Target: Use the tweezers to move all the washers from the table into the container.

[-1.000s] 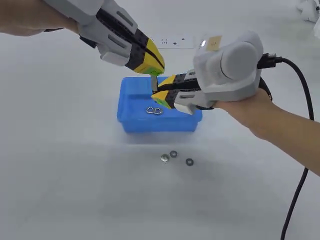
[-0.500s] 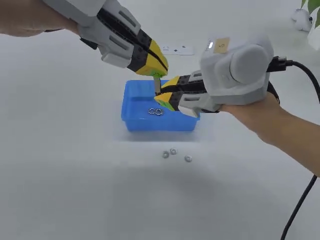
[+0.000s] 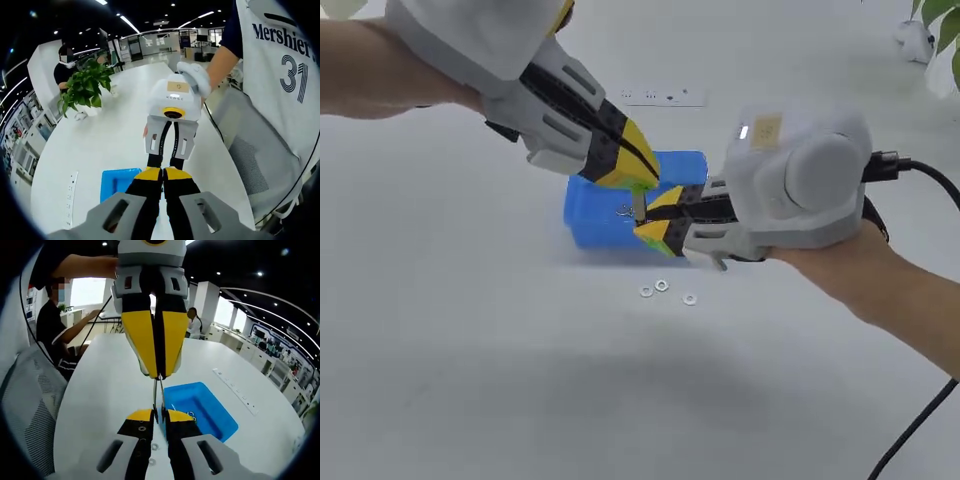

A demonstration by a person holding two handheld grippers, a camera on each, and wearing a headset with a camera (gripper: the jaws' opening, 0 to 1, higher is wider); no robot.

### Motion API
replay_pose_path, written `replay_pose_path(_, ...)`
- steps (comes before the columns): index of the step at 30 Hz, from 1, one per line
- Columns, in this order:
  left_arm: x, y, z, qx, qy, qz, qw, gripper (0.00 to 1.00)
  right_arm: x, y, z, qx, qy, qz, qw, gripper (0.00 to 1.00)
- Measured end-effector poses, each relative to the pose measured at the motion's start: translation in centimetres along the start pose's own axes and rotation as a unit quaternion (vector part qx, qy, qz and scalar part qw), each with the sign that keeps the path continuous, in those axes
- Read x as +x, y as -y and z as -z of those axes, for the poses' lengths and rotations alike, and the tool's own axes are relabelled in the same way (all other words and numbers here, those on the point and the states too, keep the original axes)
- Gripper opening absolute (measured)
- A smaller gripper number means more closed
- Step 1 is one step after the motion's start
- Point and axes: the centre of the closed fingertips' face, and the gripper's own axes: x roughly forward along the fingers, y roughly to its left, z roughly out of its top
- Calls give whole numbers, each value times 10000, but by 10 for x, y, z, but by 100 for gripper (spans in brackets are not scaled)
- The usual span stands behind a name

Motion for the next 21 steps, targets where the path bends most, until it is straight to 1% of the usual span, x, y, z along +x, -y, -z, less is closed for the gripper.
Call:
replay_pose_path(3,2,5,2,-103,42,-2,9999,5,0,-5,4,56,2,-31,10000,10)
replay_pose_path(6,5,12,5,-181,73,-4,9998,5,1,-14,7,-58,-73,-57,9999,10)
replay_pose_path(7,5,13,5,-195,78,-5,9998,5,1,-15,9,-50,-77,-76,9999,10)
replay_pose_path(10,8,19,9,-315,116,-24,9994,5,2,-20,15,71,-76,-120,9999,10)
replay_pose_path(11,8,20,9,-354,148,-24,9993,5,2,-22,16,102,-70,-119,9999,10)
replay_pose_path(13,11,26,8,-400,169,-23,9991,5,1,-26,19,198,-67,-138,9997,10)
replay_pose_path(17,17,31,15,-509,197,16,9985,5,2,-34,26,245,-121,-194,9994,10)
replay_pose_path(19,19,31,17,-577,238,-1,9981,5,2,-36,29,296,-140,-209,9992,10)
replay_pose_path(21,20,33,15,-625,263,7,9977,5,2,-37,32,331,-151,-215,9991,10)
